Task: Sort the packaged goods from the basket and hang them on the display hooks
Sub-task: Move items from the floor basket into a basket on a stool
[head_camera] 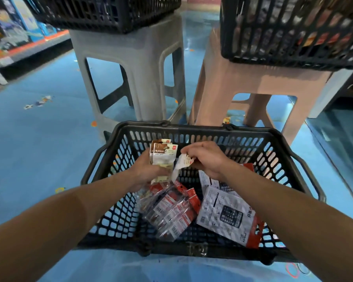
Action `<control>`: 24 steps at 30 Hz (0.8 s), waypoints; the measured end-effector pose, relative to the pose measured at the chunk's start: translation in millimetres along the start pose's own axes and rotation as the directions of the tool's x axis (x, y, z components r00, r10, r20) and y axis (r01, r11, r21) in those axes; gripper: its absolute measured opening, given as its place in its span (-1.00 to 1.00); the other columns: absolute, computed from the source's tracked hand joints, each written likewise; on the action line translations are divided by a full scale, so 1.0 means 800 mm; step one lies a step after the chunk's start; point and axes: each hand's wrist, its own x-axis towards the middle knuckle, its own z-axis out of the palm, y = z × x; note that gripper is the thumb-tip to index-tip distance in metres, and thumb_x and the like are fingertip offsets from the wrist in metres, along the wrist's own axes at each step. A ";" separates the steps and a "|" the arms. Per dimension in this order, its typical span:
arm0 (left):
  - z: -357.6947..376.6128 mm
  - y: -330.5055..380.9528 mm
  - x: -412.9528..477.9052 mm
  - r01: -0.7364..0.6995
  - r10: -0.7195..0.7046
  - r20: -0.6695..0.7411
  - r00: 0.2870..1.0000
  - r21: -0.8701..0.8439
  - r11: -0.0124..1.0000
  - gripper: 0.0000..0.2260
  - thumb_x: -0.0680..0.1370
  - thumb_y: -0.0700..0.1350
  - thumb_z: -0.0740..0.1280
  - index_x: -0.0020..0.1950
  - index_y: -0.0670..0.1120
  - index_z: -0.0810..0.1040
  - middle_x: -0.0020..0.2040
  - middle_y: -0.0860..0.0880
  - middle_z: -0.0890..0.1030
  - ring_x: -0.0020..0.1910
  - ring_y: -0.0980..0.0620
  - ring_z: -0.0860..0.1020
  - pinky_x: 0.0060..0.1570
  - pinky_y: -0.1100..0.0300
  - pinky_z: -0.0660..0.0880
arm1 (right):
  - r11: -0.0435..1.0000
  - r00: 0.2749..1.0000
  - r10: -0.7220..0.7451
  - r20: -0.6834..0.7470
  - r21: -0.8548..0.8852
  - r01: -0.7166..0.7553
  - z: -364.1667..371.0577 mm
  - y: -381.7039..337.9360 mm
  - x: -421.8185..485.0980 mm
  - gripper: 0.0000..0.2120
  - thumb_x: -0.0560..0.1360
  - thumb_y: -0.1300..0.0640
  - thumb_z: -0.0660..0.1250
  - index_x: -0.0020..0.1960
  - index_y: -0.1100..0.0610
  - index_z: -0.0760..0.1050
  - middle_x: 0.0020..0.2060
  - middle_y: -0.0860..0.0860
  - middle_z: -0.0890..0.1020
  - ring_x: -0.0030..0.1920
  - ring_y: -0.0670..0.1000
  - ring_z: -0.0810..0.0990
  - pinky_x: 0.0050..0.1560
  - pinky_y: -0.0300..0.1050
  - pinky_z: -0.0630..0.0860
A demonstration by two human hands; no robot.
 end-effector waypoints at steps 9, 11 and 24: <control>0.014 0.017 -0.013 0.129 -0.080 0.224 0.971 -0.211 0.969 -0.63 0.54 -0.35 0.39 0.31 -0.08 0.56 0.17 -0.20 0.70 0.18 -0.23 0.67 0.31 -0.28 0.50 | 0.655 0.962 -0.250 0.112 -0.712 0.254 -0.010 -0.014 -0.018 -0.73 0.49 0.35 0.39 0.10 0.12 0.73 0.08 0.02 0.73 0.07 -0.08 0.65 0.14 -0.27 0.54; 0.016 0.017 -0.012 0.153 -0.099 0.234 0.967 -0.227 0.962 -0.65 0.53 -0.32 0.37 0.30 -0.13 0.54 0.18 -0.24 0.68 0.16 -0.25 0.66 0.30 -0.25 0.51 | 0.529 0.931 -0.335 0.147 -0.788 0.315 -0.012 -0.015 -0.019 -0.82 0.53 0.18 0.43 0.08 0.02 0.74 0.05 -0.02 0.72 0.04 -0.09 0.61 0.16 -0.15 0.56; 0.025 0.023 -0.016 0.295 -0.221 0.249 0.943 -0.312 0.903 -0.53 0.54 -0.09 0.16 0.40 -0.20 0.50 0.22 -0.30 0.66 0.08 -0.21 0.67 -0.07 0.05 0.60 | 0.852 0.960 -0.273 0.064 -0.446 0.272 -0.012 -0.015 -0.018 -0.85 0.60 0.24 0.38 -0.12 0.06 0.58 -0.26 -0.03 0.61 -0.24 -0.08 0.57 -0.24 -0.20 0.50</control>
